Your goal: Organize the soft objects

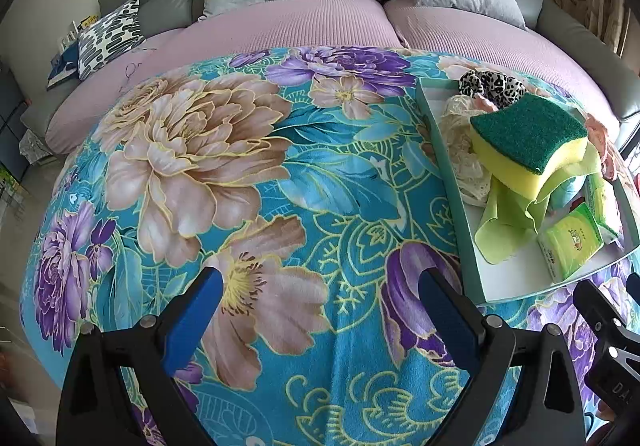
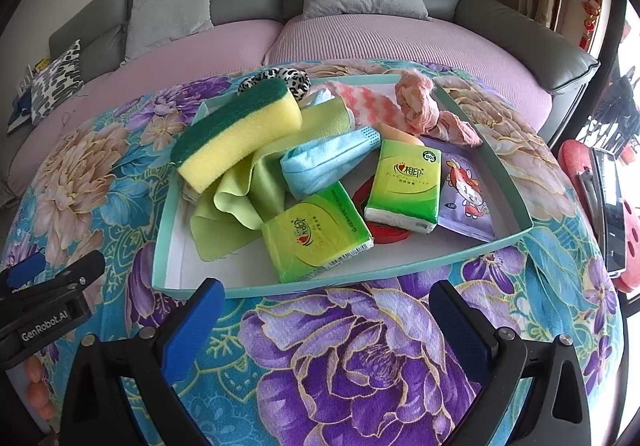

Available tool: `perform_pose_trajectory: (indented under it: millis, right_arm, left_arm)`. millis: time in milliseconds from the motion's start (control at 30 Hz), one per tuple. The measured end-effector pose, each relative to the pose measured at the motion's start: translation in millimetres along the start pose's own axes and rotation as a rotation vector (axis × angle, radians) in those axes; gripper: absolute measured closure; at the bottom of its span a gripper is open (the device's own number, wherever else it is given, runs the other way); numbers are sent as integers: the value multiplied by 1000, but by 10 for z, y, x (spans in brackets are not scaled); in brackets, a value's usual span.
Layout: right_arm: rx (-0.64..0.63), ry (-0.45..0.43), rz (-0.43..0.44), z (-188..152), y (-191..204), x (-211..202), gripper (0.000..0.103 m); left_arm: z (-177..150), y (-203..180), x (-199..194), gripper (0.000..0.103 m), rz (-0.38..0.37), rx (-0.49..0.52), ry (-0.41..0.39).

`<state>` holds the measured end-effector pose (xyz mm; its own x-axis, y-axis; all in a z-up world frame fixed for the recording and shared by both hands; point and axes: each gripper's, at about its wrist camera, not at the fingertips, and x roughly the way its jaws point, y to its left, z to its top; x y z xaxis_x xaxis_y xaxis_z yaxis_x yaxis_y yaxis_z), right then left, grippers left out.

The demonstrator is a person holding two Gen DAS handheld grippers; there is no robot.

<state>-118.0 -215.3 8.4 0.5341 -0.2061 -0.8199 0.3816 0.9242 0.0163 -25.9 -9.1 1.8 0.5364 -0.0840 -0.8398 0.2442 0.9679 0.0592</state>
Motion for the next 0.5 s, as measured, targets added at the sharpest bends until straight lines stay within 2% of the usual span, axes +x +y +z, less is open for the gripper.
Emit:
perform_pose_trajectory:
  millis: [233, 500]
  right_arm:
    - [-8, 8, -1, -2, 6, 46, 0]
    - [-9, 19, 2, -1, 0, 109, 0]
  left_arm:
    - [5, -29, 42, 5, 18, 24, 22]
    - [4, -17, 47, 5, -4, 33, 19]
